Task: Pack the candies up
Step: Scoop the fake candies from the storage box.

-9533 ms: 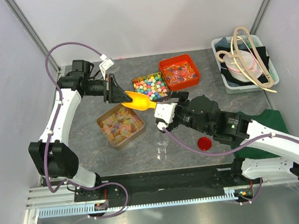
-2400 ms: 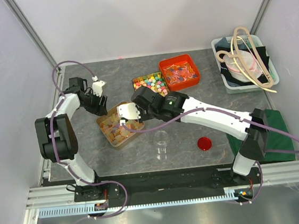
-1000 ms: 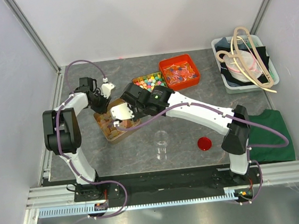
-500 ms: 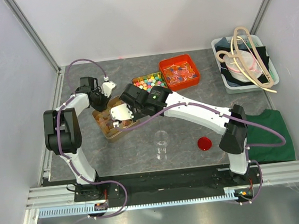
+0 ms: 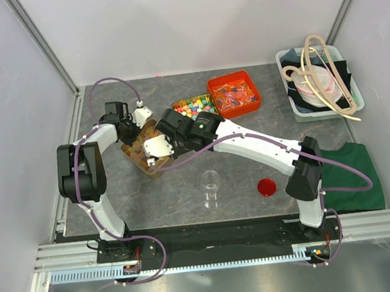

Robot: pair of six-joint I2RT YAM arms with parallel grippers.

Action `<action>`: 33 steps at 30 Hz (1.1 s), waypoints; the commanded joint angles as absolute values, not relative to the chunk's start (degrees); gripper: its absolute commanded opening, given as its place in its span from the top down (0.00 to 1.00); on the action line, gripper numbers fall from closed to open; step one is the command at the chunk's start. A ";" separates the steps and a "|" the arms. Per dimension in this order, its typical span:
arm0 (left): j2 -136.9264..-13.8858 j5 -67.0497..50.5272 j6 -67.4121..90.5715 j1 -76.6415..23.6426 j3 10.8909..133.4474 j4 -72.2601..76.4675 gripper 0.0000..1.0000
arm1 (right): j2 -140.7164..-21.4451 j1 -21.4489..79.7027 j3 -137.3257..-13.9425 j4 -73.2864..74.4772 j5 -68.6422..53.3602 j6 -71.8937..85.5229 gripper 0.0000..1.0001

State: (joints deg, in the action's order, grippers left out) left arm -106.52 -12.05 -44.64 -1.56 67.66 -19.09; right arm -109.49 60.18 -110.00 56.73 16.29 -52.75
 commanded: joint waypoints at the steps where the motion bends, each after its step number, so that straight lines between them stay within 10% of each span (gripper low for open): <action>1: -106.35 -9.23 -49.83 -3.07 63.90 -19.69 0.91 | -109.78 60.38 -112.68 56.86 16.26 -53.35 1.00; 16: -108.81 -9.32 -49.48 -3.60 63.28 -20.48 0.55 | -109.16 60.47 -112.76 57.22 16.26 -53.35 1.00; 23: -109.60 -8.88 -49.57 -3.60 63.81 -20.74 0.83 | -109.25 60.47 -113.20 57.57 16.52 -53.52 1.00; 33: -110.74 -11.95 -46.59 -3.69 66.71 -21.53 0.73 | -109.25 60.56 -113.73 57.83 16.79 -53.70 1.00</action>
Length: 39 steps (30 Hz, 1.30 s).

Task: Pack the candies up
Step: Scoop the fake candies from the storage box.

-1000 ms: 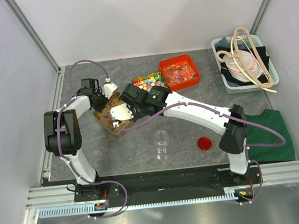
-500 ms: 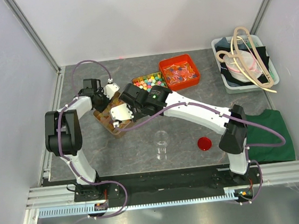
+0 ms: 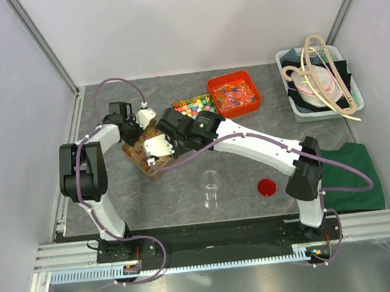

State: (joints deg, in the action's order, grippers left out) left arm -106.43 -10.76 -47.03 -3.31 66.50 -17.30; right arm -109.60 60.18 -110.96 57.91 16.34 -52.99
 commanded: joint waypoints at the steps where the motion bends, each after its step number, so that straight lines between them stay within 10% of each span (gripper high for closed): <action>1: -111.35 -12.04 -46.50 -3.78 66.97 -21.71 0.67 | -109.25 60.56 -113.73 57.83 16.87 -53.70 1.00; 3: -111.80 -12.04 -46.23 -3.78 67.24 -21.71 0.54 | -109.42 60.56 -113.82 57.83 16.87 -53.70 1.00; 11: -111.09 -12.48 -45.26 -3.78 67.23 -20.74 0.53 | -109.77 60.64 -114.17 57.83 16.79 -53.88 1.00; 23: -106.45 -15.28 -43.60 -2.73 65.92 -20.92 0.78 | -109.86 60.56 -113.82 57.74 17.14 -54.05 1.00; 33: -103.01 -15.20 -43.51 -1.41 65.30 -21.89 0.46 | -109.95 60.56 -113.99 57.57 17.05 -54.32 1.00; 39: -102.66 -16.17 -41.84 -0.44 65.65 -20.66 0.46 | -109.86 60.56 -113.91 57.57 17.05 -54.32 1.00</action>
